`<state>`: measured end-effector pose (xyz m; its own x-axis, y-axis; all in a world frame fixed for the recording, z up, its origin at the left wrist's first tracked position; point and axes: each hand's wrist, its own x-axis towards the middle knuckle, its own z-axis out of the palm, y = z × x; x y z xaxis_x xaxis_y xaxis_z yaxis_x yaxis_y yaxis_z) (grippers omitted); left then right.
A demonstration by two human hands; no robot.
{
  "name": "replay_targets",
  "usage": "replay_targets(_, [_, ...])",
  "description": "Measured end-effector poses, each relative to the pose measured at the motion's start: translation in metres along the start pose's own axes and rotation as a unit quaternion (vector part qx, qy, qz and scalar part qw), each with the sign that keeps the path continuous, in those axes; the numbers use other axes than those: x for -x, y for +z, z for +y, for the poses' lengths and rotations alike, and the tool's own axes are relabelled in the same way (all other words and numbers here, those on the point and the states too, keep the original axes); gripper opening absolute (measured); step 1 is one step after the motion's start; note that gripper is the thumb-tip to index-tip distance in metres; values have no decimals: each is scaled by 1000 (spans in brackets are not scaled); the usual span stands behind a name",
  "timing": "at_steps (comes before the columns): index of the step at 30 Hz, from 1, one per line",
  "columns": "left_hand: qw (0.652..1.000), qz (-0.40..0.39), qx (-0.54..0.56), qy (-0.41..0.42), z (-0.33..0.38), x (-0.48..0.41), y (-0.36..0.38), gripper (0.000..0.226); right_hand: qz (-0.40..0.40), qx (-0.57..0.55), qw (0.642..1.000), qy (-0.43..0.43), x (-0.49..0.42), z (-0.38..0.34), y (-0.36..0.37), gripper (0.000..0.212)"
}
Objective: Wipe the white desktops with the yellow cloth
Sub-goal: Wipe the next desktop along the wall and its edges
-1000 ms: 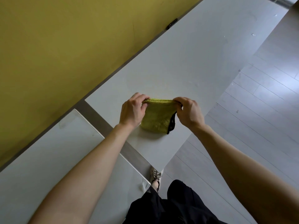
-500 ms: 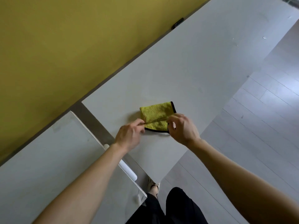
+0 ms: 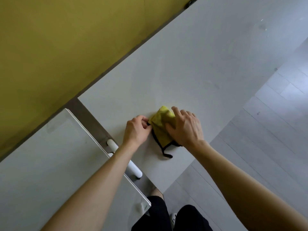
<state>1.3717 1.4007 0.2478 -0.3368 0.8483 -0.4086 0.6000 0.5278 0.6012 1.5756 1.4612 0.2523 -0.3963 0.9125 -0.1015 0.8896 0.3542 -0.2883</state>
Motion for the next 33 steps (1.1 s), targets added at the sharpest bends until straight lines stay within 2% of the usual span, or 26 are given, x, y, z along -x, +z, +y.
replay_targets(2, [998, 30, -27, 39, -9, 0, -3, 18, 20, 5, 998, -52, 8, 6, 7, 71])
replay_targets(5, [970, 141, -141, 137, -40, 4, -13, 31, -33, 27, 985, -168, 9, 2, 25, 76])
replay_targets(7, [956, 178, -193, 133, -61, 2, -18, 46, -46, 30, 984, -168, 20, -19, 40, 82])
replay_targets(9, [967, 130, -206, 74, -74, -3, -20, 76, -50, 18, 979, -195, 41, -39, 51, 76])
replay_targets(12, [974, -38, -222, 0, -83, -14, -29, 132, -74, 42, 944, -319, 42, -23, 47, 70])
replay_targets(13, [966, -93, -241, -11, -84, -18, -35, 145, -72, 57, 942, -323, 26, -9, 42, 71])
replay_targets(15, [946, -179, -271, -14, -84, -20, -50, 164, -25, 74, 965, -251, -22, 19, 32, 75])
replay_targets(17, [934, -207, -291, -12, -86, -19, -56, 180, 0, 82, 990, -112, -75, 42, 18, 80])
replay_targets(19, [930, -214, -299, -21, -85, -20, -54, 186, -4, 73, 997, -40, -102, 45, 13, 82])
replay_targets(21, [924, -232, -303, -29, -77, -21, -55, 186, -1, 42, 997, -59, -87, 25, 18, 80])
replay_targets(23, [921, -245, -301, -33, -72, -18, -59, 185, -13, 14, 986, -165, -31, -4, 32, 77])
replay_targets(25, [917, -260, -300, -38, -66, -17, -62, 186, -65, 12, 957, -281, 30, -28, 47, 72])
replay_targets(28, [912, -273, -303, -46, -59, -15, -66, 185, -96, 34, 927, -361, 43, -24, 48, 71])
replay_targets(30, [909, -278, -305, -53, -57, -14, -67, 182, -45, 45, 942, -331, 3, -3, 43, 67])
replay_targets(32, [908, -279, -306, -60, -58, -13, -68, 180, 12, 47, 976, -212, -54, 25, 30, 70])
replay_targets(33, [906, -281, -310, -60, -58, -13, -68, 180, 10, 52, 988, -148, -83, 38, 21, 75])
